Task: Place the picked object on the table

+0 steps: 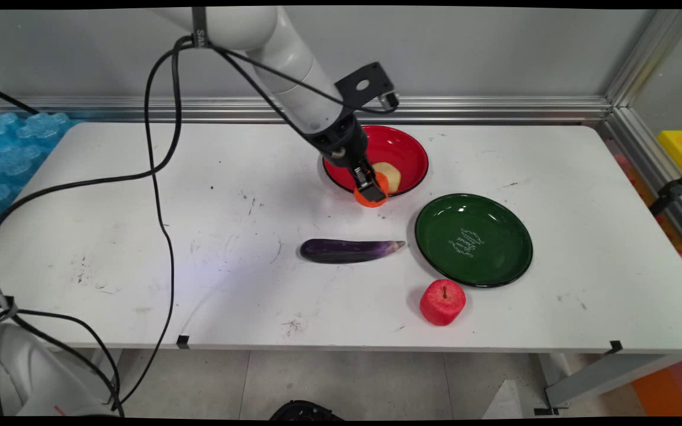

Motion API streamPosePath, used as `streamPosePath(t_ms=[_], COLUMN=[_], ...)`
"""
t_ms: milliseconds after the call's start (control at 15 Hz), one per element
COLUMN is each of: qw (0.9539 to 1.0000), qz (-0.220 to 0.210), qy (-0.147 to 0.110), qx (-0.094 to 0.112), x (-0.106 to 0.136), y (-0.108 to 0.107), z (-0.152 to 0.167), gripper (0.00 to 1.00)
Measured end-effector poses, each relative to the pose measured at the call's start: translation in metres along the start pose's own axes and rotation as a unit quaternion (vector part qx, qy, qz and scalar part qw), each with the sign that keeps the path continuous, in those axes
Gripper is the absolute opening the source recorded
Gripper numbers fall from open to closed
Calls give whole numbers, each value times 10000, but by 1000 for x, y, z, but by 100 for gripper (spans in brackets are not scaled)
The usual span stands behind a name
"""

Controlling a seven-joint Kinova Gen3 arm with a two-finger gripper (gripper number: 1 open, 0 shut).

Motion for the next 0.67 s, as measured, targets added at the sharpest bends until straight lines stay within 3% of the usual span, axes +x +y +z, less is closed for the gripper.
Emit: streamPosePath(t_ms=[667], qw=[9994], qz=[186], qy=[-216], qx=[-181], x=[-25], y=[-14], z=[56], gripper=[0])
